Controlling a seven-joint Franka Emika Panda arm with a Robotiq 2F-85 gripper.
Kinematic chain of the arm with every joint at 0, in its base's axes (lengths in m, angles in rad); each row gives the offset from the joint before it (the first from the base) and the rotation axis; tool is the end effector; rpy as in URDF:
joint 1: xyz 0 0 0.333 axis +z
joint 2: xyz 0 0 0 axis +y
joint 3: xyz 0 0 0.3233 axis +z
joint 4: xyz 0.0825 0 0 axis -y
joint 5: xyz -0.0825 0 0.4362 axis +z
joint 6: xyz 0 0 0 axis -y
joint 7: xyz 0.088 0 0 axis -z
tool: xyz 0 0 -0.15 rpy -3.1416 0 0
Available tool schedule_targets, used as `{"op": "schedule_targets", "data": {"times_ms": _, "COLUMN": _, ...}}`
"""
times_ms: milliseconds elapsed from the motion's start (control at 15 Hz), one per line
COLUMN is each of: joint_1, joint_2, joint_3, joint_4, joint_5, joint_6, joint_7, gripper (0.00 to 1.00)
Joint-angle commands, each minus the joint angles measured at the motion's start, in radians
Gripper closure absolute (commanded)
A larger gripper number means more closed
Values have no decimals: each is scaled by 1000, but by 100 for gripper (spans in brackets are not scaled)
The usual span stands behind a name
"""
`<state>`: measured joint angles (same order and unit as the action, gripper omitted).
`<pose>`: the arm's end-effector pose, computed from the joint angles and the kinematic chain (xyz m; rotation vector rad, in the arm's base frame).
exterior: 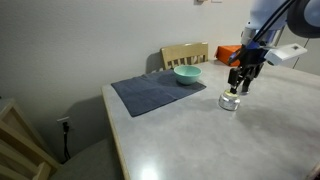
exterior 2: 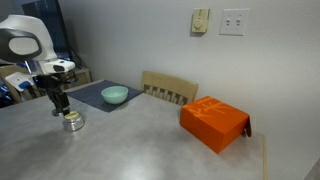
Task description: Put the silver lid on top of the silver tin
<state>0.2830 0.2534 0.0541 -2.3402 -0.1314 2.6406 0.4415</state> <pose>0.5217 0.1852 0.1504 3.1098 0.0114 0.0999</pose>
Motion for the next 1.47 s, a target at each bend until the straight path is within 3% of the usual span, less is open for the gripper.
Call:
{"op": "schedule_targets", "data": {"times_ms": 0, "joint_1": -29, "joint_2": 26, "joint_3": 16, "joint_4": 7, "joint_5": 17, "joint_6": 5, "joint_7": -74, "gripper": 56}}
{"op": "schedule_targets", "data": {"times_ms": 533, "joint_1": -38, "joint_2": 97, "joint_3": 14, "joint_4": 46, "joint_5": 8, "joint_6": 11, "joint_7": -182, "gripper": 56}}
{"op": "schedule_targets", "data": {"times_ms": 1400, "joint_1": 18, "joint_2": 68, "joint_3": 1, "joint_4": 13, "joint_5": -55, "joint_6": 87, "joint_7": -139, "gripper": 56}}
